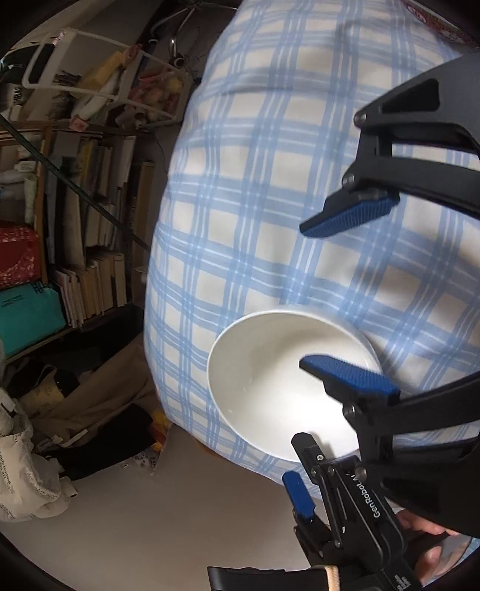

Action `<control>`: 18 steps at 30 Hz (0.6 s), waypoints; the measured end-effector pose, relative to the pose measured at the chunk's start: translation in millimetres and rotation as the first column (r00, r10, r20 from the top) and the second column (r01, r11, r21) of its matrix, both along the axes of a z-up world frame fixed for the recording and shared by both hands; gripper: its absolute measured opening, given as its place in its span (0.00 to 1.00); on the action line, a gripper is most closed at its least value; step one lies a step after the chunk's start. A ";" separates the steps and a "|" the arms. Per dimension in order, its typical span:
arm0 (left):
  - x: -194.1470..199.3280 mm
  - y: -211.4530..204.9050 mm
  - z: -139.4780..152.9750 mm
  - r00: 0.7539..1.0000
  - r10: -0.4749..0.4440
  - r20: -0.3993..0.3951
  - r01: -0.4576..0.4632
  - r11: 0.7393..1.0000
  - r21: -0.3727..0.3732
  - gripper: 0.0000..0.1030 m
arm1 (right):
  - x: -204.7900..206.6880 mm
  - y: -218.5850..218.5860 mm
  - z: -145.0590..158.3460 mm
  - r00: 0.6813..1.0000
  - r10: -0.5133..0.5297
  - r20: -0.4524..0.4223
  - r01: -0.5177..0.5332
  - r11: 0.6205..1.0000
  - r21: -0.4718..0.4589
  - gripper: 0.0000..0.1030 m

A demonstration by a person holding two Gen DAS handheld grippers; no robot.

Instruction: Organize plates and bowls

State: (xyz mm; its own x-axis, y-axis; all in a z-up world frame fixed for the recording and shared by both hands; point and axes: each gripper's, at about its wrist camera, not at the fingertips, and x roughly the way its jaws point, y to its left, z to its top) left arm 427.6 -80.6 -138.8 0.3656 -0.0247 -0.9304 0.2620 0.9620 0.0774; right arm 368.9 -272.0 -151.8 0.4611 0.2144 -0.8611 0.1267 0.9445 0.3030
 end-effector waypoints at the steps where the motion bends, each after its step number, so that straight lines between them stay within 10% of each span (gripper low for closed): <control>1: 0.7 -0.9 -1.6 1.000 0.004 -0.008 -0.004 1.000 -0.008 0.30 | 1.9 0.7 -3.4 1.000 0.004 -0.015 -0.004 1.000 0.012 0.42; 7: -6.7 -16.3 -2.0 1.000 -0.025 -0.014 0.026 1.000 0.006 0.11 | 5.8 14.1 -2.2 0.998 0.056 -0.039 -0.057 0.998 0.000 0.14; 18: -35.8 -19.9 8.7 0.999 -0.034 -0.036 0.033 0.999 -0.028 0.11 | -19.3 11.5 15.5 0.998 0.036 -0.045 -0.040 0.995 -0.090 0.10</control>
